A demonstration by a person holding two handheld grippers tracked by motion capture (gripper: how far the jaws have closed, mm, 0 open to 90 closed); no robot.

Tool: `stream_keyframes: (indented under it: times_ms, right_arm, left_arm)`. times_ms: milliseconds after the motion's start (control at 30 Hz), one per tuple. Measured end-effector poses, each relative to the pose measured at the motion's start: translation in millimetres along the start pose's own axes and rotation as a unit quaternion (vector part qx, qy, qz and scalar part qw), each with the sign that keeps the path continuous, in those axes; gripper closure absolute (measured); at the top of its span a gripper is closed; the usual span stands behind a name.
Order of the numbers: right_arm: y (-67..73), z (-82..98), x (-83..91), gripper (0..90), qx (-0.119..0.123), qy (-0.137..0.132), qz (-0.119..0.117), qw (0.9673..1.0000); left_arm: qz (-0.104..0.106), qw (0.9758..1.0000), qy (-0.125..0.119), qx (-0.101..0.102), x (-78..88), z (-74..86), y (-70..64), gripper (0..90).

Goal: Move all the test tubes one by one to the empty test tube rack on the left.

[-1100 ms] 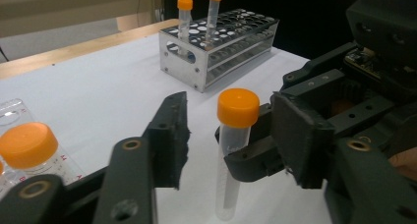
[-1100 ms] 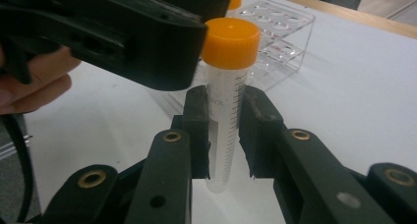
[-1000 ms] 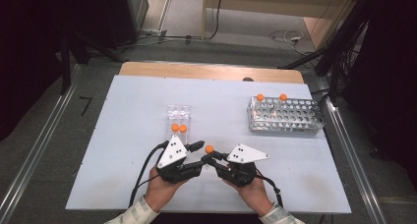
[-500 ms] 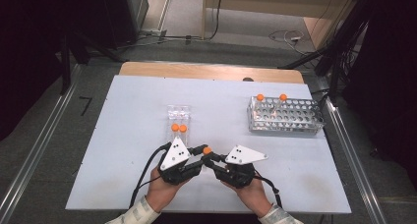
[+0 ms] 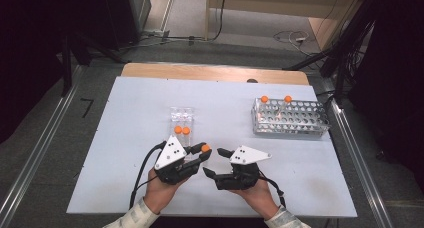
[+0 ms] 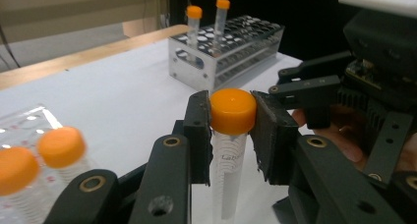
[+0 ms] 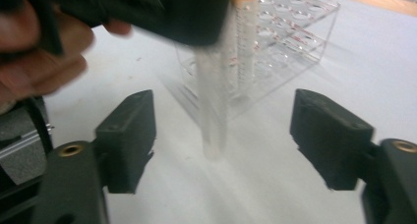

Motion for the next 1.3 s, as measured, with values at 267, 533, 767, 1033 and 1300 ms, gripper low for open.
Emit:
stream_keyframes:
  times_ms: [267,533,767,1033,1300]
  right_arm:
    - [-8.8,1.1,2.6,18.0,-0.011,0.007,0.016,0.9998]
    - [-8.3,1.4,1.5,18.2,-0.01,0.009,0.019,0.9997]
    - [-8.4,1.8,0.7,18.5,-0.012,0.011,0.021,0.9996]
    - [-8.1,1.9,0.9,19.0,-0.013,0.01,0.021,0.9996]
    - [-7.6,1.9,1.1,19.3,-0.012,0.01,0.021,0.9997]
  left_arm:
    - [-0.031,0.999,-0.029,0.014,18.9,-12.7,17.3,70.1]
    - [-0.063,0.9971,-0.041,0.017,26.1,-18.4,30.3,70.1]
    - [-0.076,0.996,-0.043,0.018,24.4,-21.3,35.7,70.1]
    - [-0.087,0.9954,-0.036,0.017,21.4,-18.9,40.9,70.1]
    - [-0.095,0.9951,-0.024,0.014,16.6,-13.1,41.7,70.1]
Point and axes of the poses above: each handheld gripper's, and its own axes: x roughly backward along the jaws, z roughly out of its underside, y roughly to its left, the point moved 1 cm from there along -x, roughly forward along the jaws, and after that the axes turned 1 degree about x, right-handed, at the moved point
